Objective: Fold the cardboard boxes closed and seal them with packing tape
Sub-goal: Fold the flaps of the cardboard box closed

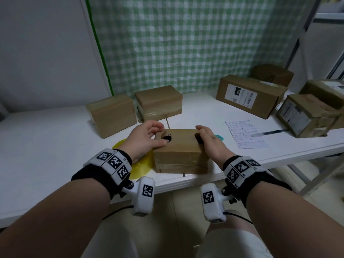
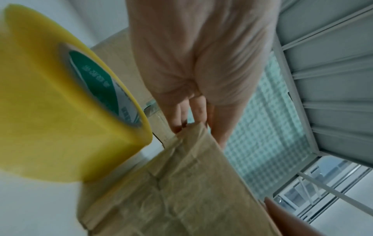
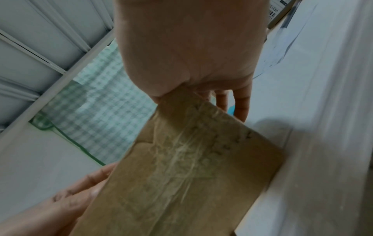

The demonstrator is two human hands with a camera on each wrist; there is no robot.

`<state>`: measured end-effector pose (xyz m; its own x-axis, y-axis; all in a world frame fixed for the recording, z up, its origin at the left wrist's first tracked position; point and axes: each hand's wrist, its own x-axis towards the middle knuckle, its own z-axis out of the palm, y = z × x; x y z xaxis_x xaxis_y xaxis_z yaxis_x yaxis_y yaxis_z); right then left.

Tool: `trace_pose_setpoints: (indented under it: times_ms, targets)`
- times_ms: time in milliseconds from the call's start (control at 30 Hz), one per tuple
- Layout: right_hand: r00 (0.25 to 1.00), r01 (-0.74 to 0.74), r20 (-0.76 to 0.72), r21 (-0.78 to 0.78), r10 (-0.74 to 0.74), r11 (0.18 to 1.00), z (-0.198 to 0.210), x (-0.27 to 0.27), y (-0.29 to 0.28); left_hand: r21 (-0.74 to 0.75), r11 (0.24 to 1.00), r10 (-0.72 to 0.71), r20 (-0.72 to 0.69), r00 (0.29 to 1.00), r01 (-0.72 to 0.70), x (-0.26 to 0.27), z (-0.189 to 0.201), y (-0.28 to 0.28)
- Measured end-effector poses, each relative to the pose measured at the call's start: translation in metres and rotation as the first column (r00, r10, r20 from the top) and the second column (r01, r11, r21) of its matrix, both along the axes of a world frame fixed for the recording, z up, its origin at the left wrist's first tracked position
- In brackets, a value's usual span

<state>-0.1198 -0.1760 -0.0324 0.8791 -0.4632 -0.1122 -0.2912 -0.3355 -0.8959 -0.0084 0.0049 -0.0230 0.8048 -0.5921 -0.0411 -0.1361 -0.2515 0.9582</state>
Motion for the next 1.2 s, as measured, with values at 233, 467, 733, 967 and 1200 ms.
trace_pose_setpoints:
  times_ms: [233,467,733,967,1200]
  targets:
    - [0.998,0.042,0.032,0.139,-0.046,0.989,-0.003,0.001,-0.003,0.017,0.997,0.072,0.19,0.979,-0.077,0.001,-0.01,-0.004]
    - [0.999,0.038,0.029,0.178,-0.044,0.983,-0.004,0.004,-0.004,0.066,0.994,0.064,0.284,0.957,-0.086,-0.001,-0.011,-0.006]
    - [0.999,0.038,0.02,0.194,-0.043,0.98,-0.007,0.006,-0.007,0.081,0.992,0.071,0.297,0.952,-0.099,-0.002,-0.011,-0.01]
    - [1.0,0.006,-0.028,0.215,0.0,0.977,-0.007,0.007,-0.008,0.147,0.983,0.047,0.364,0.93,-0.107,-0.005,-0.006,-0.01]
    - [0.998,0.042,-0.057,0.282,-0.027,0.958,-0.004,0.004,-0.013,0.297,0.948,-0.046,0.473,0.88,-0.111,-0.008,0.006,-0.012]
